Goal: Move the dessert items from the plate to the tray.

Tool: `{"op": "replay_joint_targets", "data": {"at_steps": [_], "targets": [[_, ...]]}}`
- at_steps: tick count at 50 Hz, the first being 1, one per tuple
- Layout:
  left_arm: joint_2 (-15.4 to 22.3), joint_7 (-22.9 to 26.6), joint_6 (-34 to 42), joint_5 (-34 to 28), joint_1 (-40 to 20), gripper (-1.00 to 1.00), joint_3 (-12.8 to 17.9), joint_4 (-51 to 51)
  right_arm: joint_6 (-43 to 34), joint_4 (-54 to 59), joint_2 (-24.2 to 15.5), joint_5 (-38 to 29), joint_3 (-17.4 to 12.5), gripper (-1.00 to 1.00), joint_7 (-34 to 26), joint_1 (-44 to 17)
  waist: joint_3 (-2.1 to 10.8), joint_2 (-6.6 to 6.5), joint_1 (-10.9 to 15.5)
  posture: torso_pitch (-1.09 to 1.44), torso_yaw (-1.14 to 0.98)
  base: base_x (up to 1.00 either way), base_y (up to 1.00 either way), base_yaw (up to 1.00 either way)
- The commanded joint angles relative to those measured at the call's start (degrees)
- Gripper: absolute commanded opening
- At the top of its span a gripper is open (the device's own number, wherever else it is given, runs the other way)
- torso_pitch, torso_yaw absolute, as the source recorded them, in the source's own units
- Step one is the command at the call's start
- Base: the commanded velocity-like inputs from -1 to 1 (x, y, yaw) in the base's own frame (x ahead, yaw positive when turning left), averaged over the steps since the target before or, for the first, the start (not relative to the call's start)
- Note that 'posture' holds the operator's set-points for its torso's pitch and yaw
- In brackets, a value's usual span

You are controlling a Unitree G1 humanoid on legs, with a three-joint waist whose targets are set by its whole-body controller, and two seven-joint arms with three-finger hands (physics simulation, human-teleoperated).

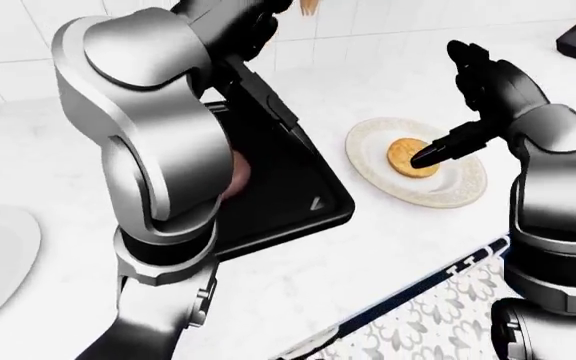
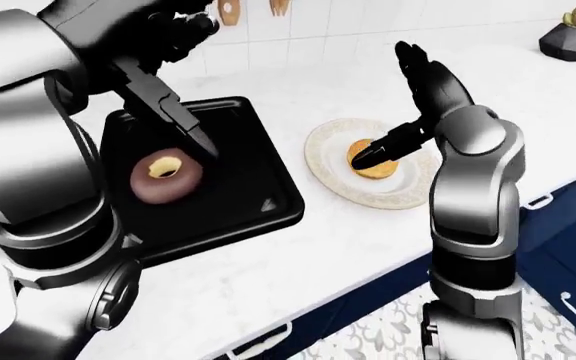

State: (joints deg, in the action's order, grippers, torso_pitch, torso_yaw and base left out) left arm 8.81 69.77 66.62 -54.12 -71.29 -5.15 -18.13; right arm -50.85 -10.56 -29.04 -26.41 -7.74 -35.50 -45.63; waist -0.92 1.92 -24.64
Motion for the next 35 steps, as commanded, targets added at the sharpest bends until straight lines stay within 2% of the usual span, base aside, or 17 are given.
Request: {"op": "replay_joint_targets", "data": {"at_steps": [1,3,8,17,23,35], "targets": [[0.5,2.4,-1.8,-2.0,-0.4,1.0,0.4,-0.3,4.3,0.0,0.2,-2.4,-0.8,1.0,1.2,-2.2,1.67,0.15,0.0,0.0,-0.33,0.0,0.0,0.0],[-0.1,3.3,-3.7,-3.2,1.7,1.0,0.7,-0.2,5.1,0.8,1.0,-3.6,-0.8,1.0,1.0,-2.6,1.68,-0.01,0.0,0.0,-0.33,0.0,0.0,0.0],[-0.5,3.4,-5.5,-3.9,1.1,1.0,2.7,1.4,8.5,5.4,2.2,-6.2,-0.2,1.0,1.7,-4.2,2.03,-0.25,0.0,0.0,-0.33,0.0,0.0,0.0],[-0.5,2.4,-6.6,-2.5,1.0,1.0,3.9,2.0,14.9,14.3,5.4,-9.1,1.1,1.0,3.7,-4.4,2.37,-0.15,-0.2,0.0,-0.33,0.0,0.0,0.0],[-0.1,2.2,-5.9,-1.9,0.6,1.0,3.5,1.6,16.6,16.9,6.1,-11.0,1.4,1.0,3.5,-3.8,2.38,-0.35,-0.2,0.0,-0.33,0.0,0.0,0.0],[0.2,2.9,-5.2,-1.8,1.2,1.0,3.3,0.0,20.2,24.0,6.1,-9.2,-0.2,1.0,9.0,-3.1,2.55,-0.37,-0.3,0.0,-0.33,0.0,0.0,0.0]]}}
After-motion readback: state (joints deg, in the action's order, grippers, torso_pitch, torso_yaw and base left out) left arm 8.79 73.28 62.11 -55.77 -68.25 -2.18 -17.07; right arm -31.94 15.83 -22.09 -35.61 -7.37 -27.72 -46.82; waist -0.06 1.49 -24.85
